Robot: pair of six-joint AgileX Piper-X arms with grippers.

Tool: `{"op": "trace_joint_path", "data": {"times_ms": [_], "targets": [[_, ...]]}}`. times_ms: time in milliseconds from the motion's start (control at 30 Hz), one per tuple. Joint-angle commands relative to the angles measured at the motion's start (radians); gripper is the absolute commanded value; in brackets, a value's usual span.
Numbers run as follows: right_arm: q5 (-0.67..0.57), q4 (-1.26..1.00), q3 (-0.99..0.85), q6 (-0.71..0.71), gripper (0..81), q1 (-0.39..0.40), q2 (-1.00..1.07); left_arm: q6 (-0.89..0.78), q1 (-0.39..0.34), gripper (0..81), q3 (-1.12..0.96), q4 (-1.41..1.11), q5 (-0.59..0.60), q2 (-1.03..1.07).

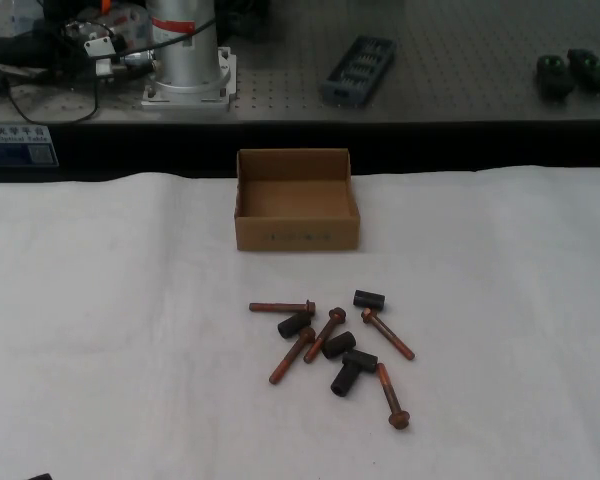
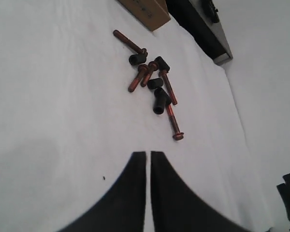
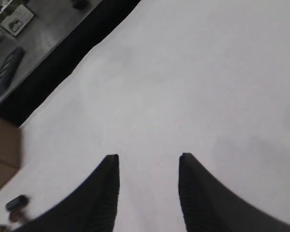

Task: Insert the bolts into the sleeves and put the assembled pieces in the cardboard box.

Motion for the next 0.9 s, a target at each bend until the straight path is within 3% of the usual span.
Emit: {"op": "trace_joint_path", "data": {"times_ms": [0,67,200,433,500,867], "targets": [[-0.136,-0.006,-0.007,0.024,31.6,-0.004,-0.002,-0.114,0.003,3.2,-0.011,-0.013,0.021,0.0],[-0.2,-0.027,-0.007,0.042,31.6,-0.004,-0.002,-0.166,0.003,3.2,-0.011,-0.013,0.037,0.0],[-0.198,-0.028,-0.007,0.051,31.6,-0.004,-0.002,-0.173,0.003,8.2,-0.011,-0.013,0.063,0.0],[-0.221,-0.034,-0.054,0.025,31.6,-0.004,0.049,-0.173,0.003,44.3,-0.011,-0.015,0.059,0.0],[-0.263,-0.038,-0.089,-0.013,31.6,-0.004,0.115,-0.173,0.003,50.8,-0.011,-0.015,0.051,0.0],[-0.461,-0.029,-0.369,-0.217,31.6,0.005,0.673,-0.173,0.003,51.6,-0.011,-0.015,0.034,0.0]]}}
